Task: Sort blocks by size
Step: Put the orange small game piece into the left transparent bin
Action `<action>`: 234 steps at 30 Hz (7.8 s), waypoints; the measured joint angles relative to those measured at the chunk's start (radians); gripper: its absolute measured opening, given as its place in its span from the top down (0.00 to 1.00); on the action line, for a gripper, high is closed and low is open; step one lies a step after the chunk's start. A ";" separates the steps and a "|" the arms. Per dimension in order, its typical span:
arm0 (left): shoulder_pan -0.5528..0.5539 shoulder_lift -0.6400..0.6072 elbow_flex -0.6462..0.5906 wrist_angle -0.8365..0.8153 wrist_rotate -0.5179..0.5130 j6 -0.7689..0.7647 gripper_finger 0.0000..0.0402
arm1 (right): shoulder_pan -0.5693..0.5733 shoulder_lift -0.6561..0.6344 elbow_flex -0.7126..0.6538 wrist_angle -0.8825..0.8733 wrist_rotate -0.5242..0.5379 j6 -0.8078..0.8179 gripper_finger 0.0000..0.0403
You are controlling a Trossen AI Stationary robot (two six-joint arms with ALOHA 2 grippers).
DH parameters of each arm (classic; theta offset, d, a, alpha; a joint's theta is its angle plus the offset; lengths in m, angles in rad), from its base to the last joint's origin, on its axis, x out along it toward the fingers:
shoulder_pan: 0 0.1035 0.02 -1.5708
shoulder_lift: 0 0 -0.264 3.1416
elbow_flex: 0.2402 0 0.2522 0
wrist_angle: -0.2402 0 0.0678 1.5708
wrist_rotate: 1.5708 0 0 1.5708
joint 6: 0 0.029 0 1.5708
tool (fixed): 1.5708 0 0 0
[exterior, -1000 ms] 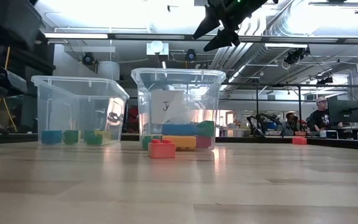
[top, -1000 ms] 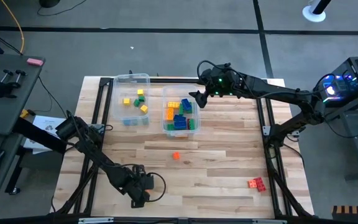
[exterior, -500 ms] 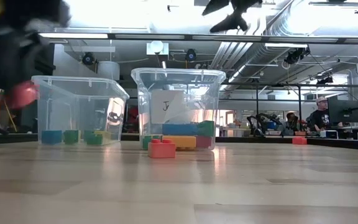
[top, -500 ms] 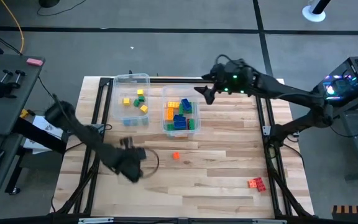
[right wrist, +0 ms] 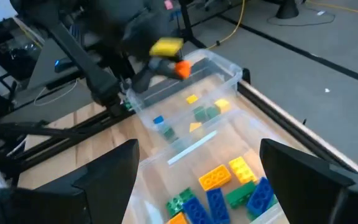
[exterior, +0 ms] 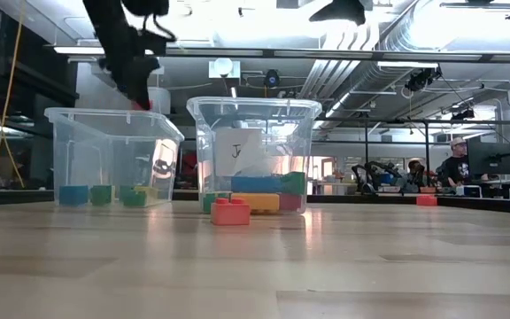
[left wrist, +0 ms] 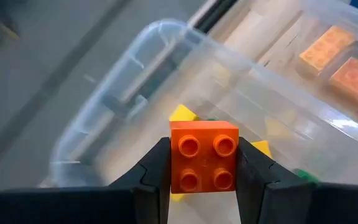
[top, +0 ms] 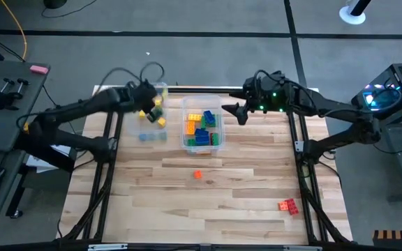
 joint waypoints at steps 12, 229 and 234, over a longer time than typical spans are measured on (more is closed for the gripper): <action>0.242 0.066 0.000 0.006 0.338 -0.022 0.41 | 0.153 0.000 0.000 -0.174 0.110 0.119 0.18; 0.281 -0.320 0.001 1.195 1.343 -0.563 0.30 | 0.844 0.549 -0.180 -0.505 -0.266 2.009 0.11; 0.281 -0.320 0.001 1.195 1.346 -0.545 0.30 | 0.862 0.582 -0.181 -0.476 -0.291 2.016 0.11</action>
